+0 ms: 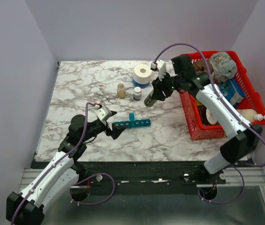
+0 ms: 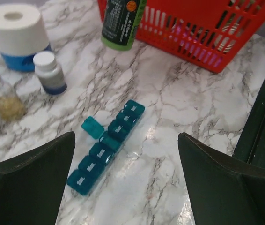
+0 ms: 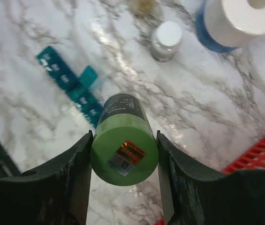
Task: Sort the pills into containers
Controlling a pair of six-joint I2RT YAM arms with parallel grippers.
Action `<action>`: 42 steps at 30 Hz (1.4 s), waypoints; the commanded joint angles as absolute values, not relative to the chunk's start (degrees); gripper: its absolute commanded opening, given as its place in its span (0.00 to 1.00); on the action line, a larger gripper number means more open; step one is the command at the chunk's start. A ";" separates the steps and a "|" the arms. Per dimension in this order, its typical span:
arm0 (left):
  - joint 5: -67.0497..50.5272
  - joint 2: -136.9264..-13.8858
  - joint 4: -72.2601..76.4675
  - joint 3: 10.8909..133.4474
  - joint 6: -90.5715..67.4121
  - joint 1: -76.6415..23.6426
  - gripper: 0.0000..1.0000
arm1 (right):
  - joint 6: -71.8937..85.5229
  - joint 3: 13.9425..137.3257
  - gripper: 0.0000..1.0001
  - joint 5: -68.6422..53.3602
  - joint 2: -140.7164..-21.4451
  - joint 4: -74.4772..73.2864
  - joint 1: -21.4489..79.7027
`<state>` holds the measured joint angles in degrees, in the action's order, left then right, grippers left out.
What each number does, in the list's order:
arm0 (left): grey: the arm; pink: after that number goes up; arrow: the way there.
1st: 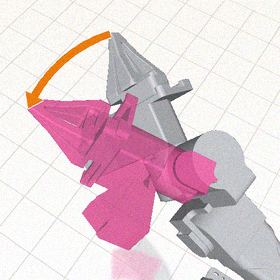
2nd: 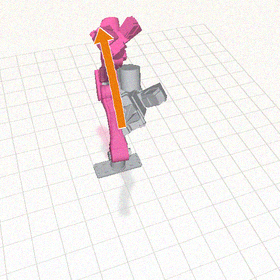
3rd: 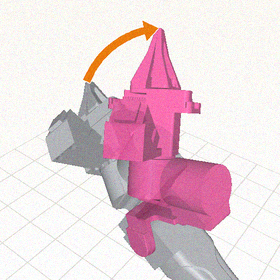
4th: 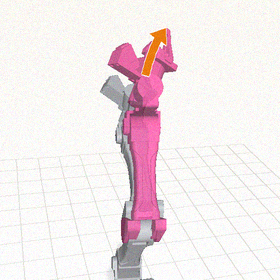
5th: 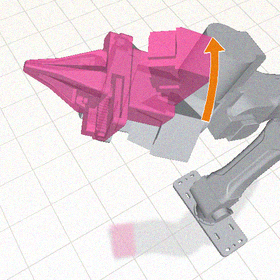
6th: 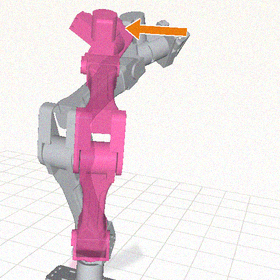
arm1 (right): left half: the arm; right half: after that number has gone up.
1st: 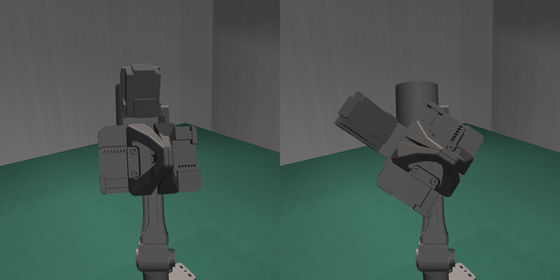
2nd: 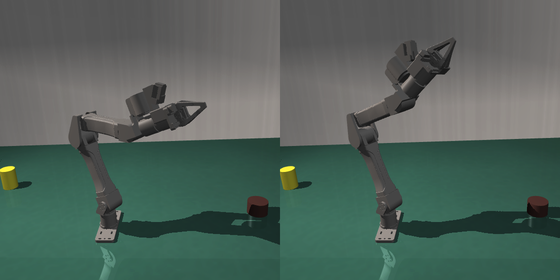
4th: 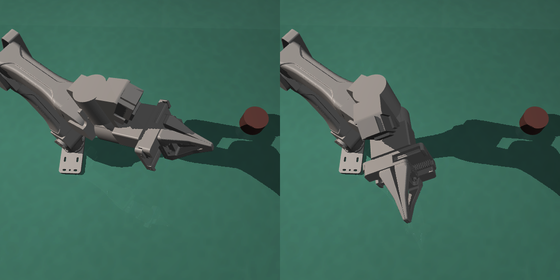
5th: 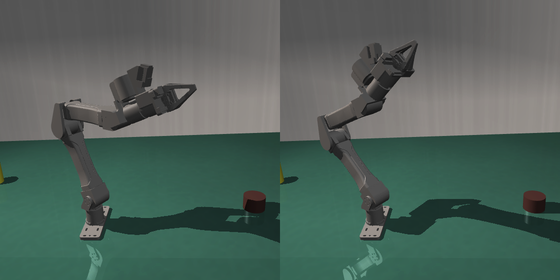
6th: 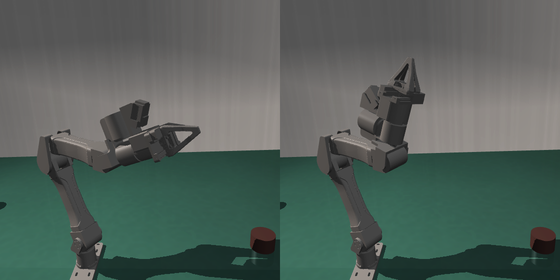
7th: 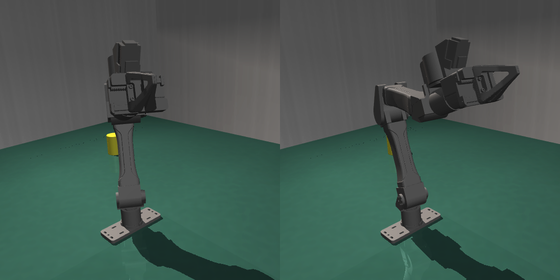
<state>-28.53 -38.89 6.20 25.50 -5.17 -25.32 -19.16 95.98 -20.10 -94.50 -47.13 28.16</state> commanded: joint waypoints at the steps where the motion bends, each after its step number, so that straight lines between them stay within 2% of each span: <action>1: -32.78 -35.68 20.03 22.77 9.02 -30.40 0.99 | -20.92 86.15 0.15 -42.60 -85.29 -43.51 28.47; 3: -32.00 -36.64 21.96 23.11 11.33 -33.12 0.99 | -20.57 82.55 0.15 -47.17 -82.63 -41.58 28.91; 7: -27.26 -42.08 22.94 26.10 15.19 -39.80 0.99 | -20.22 80.60 0.14 -48.78 -79.54 -40.08 30.41; 13: -12.15 -51.04 20.39 31.72 21.26 -51.31 0.99 | -18.46 79.72 0.14 -51.15 -78.93 -38.67 31.99; 18: -4.59 -55.45 21.45 33.66 20.57 -54.22 0.97 | -17.67 78.84 0.13 -51.50 -78.23 -37.36 32.43; 24: -0.70 -59.50 19.07 36.21 17.84 -55.02 0.81 | -16.79 77.87 0.13 -51.85 -77.78 -36.13 32.61; 27: -0.44 -60.12 19.60 36.21 16.61 -55.02 0.65 | -16.18 77.70 0.13 -51.85 -77.87 -35.69 32.70; 28: -0.44 -60.47 19.51 36.38 16.26 -55.02 0.50 | -16.00 77.61 0.12 -51.68 -77.96 -35.51 32.78; 30: -1.49 -60.47 18.55 36.82 15.82 -55.02 0.33 | -15.73 77.61 0.12 -51.42 -78.13 -35.33 32.78; 31: -2.45 -60.38 17.76 37.00 15.99 -55.02 0.14 | -15.73 77.69 0.12 -51.50 -78.22 -35.51 32.78; 32: -3.68 -60.29 16.88 37.35 16.17 -54.93 0.00 | -15.91 77.70 0.12 -51.76 -78.22 -35.42 32.87; 35: -11.05 -58.19 13.37 36.83 15.74 -54.32 0.00 | -20.98 78.66 0.12 -55.36 -78.31 -38.05 33.48; 38: -24.57 -55.20 12.66 35.69 11.35 -50.74 0.00 | -36.95 79.98 0.11 -60.02 -78.05 -45.86 35.33; 39: -29.48 -54.59 12.31 35.51 10.12 -49.49 0.00 | -51.53 79.72 0.11 -61.33 -76.83 -51.71 35.77; 40: -36.14 -53.71 12.22 35.42 7.24 -48.18 0.00 | -58.81 78.93 0.11 -63.09 -75.86 -53.86 36.73; 42: -41.90 -53.18 12.39 34.81 4.93 -45.19 0.00 | -68.95 82.06 0.12 -63.02 -76.98 -59.29 37.26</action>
<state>-19.35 -55.86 11.40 35.20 11.73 -49.80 -39.29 78.32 -54.15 -78.50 -45.10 34.54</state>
